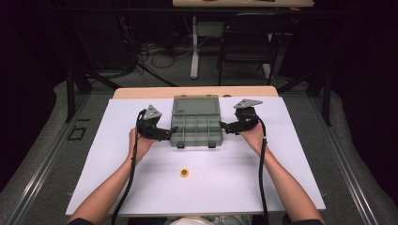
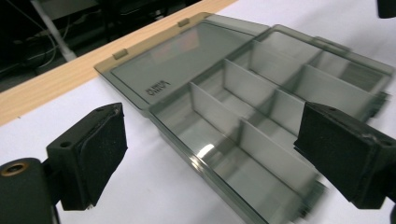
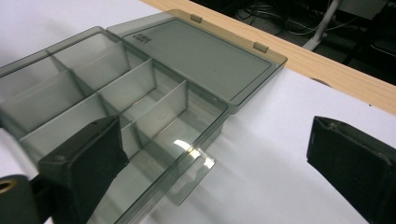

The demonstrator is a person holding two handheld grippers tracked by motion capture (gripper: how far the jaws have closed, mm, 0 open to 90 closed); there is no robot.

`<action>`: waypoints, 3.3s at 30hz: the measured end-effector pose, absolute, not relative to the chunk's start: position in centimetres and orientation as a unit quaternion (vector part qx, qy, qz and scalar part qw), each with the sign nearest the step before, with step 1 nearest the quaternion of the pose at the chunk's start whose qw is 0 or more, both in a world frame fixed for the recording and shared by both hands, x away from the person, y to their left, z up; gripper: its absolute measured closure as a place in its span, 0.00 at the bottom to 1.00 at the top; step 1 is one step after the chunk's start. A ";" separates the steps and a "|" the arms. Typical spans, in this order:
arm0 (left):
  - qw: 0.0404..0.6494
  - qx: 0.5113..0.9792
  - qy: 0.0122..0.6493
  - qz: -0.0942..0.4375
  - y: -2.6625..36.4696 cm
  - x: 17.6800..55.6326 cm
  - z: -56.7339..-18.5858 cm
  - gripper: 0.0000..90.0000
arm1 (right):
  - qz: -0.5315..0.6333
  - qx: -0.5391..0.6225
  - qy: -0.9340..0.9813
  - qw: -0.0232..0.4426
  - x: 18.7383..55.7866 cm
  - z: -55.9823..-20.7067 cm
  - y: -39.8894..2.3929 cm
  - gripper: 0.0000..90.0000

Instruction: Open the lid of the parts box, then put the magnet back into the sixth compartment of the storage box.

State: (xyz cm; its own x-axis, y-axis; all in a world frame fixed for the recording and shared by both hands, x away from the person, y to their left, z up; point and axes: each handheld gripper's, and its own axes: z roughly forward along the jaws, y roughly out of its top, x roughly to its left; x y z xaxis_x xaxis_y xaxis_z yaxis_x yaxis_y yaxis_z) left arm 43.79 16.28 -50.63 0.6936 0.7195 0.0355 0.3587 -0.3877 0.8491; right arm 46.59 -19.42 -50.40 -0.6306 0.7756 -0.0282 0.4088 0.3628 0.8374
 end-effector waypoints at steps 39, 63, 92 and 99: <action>0.421 0.839 0.277 0.205 16.3 35.9 -52.2 0.00 | 0.433 0.304 0.827 0.190 38.4 -52.1 -20.0 0.00; 0.402 0.856 0.258 0.195 15.6 34.4 -52.9 0.00 | 0.416 0.273 0.846 0.190 36.3 -52.6 -19.5 0.00; 0.354 0.895 0.229 0.145 13.0 34.1 -53.7 0.00 | 0.403 0.258 0.856 0.196 36.2 -52.8 -18.9 0.00; 0.337 0.905 0.223 0.136 12.3 34.1 -54.2 0.00 | 0.405 0.259 0.855 0.196 36.2 -52.8 -19.0 0.00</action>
State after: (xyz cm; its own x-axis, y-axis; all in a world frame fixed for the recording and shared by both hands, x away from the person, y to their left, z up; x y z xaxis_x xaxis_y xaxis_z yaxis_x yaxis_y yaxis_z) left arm 34.12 12.31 -54.17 0.8634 0.4954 0.0952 0.3128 -0.6737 0.6696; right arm 36.18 -18.96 -52.81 -0.7895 0.6009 -0.1247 0.2841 0.5380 0.7936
